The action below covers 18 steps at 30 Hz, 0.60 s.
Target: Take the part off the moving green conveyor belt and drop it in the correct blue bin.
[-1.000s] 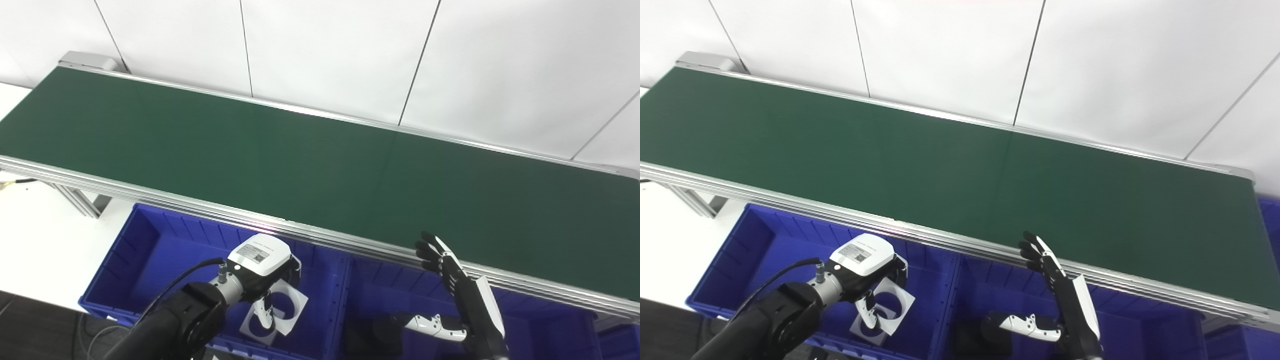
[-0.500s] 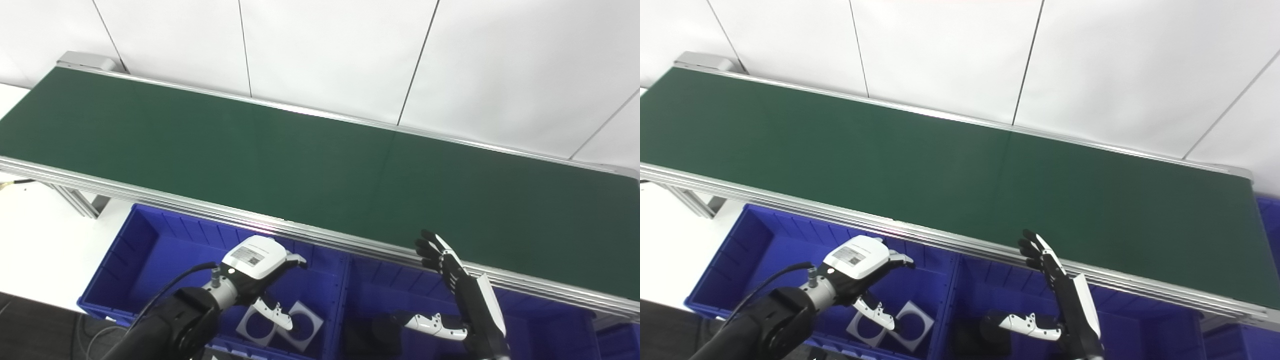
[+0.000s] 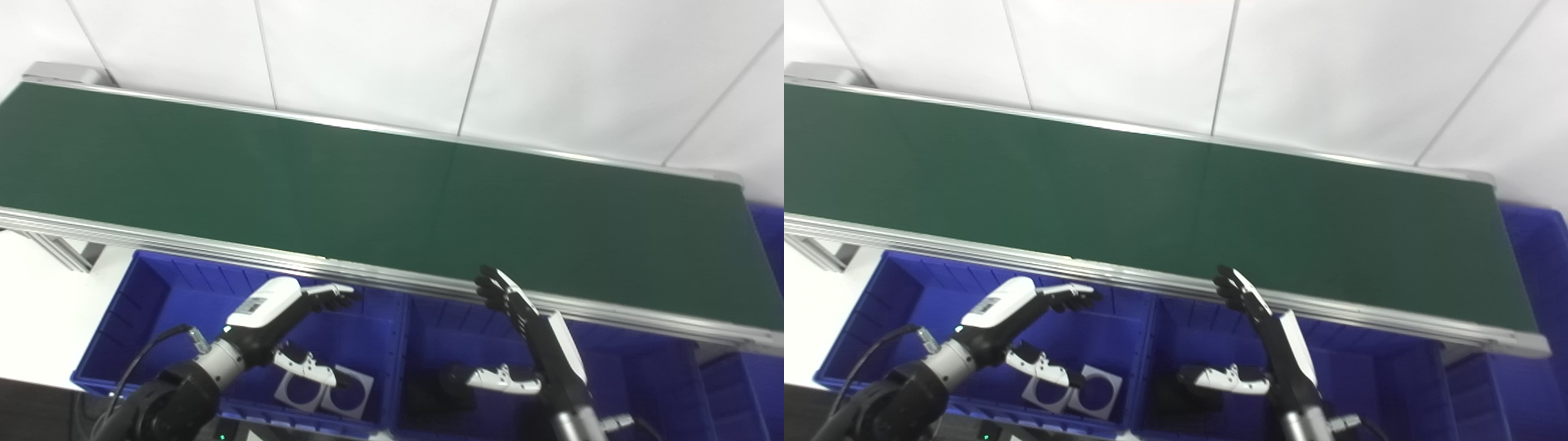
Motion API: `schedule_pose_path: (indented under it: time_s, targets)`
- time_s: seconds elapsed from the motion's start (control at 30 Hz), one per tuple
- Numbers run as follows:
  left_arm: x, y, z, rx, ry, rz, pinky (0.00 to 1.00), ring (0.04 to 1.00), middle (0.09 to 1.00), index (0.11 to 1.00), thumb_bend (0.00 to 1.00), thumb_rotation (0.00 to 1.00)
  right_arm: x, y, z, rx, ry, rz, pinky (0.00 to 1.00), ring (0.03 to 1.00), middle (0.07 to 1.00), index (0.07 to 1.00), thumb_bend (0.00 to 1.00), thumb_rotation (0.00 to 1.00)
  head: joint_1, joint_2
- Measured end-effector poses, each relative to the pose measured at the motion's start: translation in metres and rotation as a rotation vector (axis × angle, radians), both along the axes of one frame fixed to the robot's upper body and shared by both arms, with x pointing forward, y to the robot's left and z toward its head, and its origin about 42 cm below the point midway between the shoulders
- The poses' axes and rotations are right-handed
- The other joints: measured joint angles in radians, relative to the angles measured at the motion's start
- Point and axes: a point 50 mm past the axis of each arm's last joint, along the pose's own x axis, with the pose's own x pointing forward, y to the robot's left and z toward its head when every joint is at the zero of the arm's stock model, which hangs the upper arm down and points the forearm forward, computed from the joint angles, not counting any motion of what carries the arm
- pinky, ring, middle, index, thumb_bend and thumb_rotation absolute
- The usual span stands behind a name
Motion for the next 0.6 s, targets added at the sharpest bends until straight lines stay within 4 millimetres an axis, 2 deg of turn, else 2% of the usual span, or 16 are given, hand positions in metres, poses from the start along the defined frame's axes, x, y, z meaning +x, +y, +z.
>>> schedule_pose_path:
  time_s: [0.07,0.23,0.33,0.47,0.6]
  targets:
    - [0.001,0.002,-0.001,-0.076,0.013,0.016,0.61,0.724,0.783,0.814,0.86,0.33,0.000,0.002,0.000,0.003,0.003,0.002,0.82,0.849,0.868,0.908,0.91,0.34,-0.017,-0.003]
    - [0.002,0.009,-0.010,-0.217,0.064,0.054,0.62,0.732,0.790,0.819,0.88,0.33,0.000,0.008,-0.001,-0.003,0.007,0.006,0.82,0.849,0.870,0.910,0.92,0.36,-0.066,-0.014]
    - [0.005,0.011,-0.013,-0.289,0.082,0.067,0.69,0.763,0.808,0.824,0.88,0.30,0.000,0.008,-0.002,-0.015,0.007,0.004,0.82,0.846,0.868,0.909,0.92,0.37,-0.074,-0.021]
    - [0.006,0.009,-0.019,-0.351,0.102,0.083,0.72,0.777,0.819,0.836,0.87,0.32,-0.001,0.007,-0.004,-0.021,0.016,0.002,0.82,0.846,0.868,0.910,0.92,0.37,-0.079,-0.028]
    - [0.007,0.002,-0.019,-0.421,0.104,0.092,0.72,0.785,0.827,0.844,0.84,0.28,-0.001,0.007,-0.004,-0.028,0.016,0.004,0.82,0.845,0.865,0.912,0.92,0.38,-0.109,-0.034]
